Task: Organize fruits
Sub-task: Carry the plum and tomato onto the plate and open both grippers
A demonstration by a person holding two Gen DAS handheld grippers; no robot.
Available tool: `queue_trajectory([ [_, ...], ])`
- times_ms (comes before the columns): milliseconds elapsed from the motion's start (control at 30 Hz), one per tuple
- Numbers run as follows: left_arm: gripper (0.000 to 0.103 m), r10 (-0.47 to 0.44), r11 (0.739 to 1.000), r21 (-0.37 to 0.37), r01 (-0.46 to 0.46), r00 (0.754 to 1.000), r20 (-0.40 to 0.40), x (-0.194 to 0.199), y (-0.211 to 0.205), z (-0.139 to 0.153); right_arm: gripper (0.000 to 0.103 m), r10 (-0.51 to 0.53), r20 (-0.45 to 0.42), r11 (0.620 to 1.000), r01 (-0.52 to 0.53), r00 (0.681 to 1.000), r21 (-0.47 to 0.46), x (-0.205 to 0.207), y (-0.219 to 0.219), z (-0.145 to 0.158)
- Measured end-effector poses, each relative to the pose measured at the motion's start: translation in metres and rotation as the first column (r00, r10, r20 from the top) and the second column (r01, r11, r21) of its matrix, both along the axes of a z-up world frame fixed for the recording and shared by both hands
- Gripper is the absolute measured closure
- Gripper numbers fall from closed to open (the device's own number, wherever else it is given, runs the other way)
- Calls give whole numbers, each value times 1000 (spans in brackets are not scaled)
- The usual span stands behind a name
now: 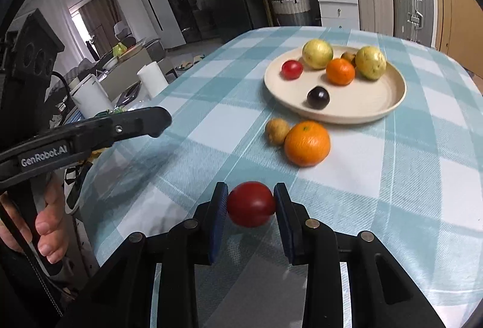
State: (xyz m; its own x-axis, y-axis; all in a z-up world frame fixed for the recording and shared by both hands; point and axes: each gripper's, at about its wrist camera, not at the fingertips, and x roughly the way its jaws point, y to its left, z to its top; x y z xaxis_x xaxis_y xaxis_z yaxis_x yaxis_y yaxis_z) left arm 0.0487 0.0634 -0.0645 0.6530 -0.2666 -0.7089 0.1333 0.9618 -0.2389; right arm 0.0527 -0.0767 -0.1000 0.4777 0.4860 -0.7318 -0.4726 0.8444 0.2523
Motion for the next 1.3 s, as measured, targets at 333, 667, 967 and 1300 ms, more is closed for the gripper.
queue_trajectory([
  [333,84,-51,998,20,51,999,10,46,-21,11,71,-65,42,998,65,997,9,29,-27,22],
  [667,84,-84,996,13,84,996,2,107,-41,15,71,-115,76,993,115,990,-1,75,-44,35],
  [967,84,-83,996,17,83,996,-32,166,-53,4,71,-183,106,979,191,977,-72,118,-46,37],
  [1300,84,-75,997,19,77,994,-74,204,-61,-18,71,-192,146,963,215,970,-161,150,-37,27],
])
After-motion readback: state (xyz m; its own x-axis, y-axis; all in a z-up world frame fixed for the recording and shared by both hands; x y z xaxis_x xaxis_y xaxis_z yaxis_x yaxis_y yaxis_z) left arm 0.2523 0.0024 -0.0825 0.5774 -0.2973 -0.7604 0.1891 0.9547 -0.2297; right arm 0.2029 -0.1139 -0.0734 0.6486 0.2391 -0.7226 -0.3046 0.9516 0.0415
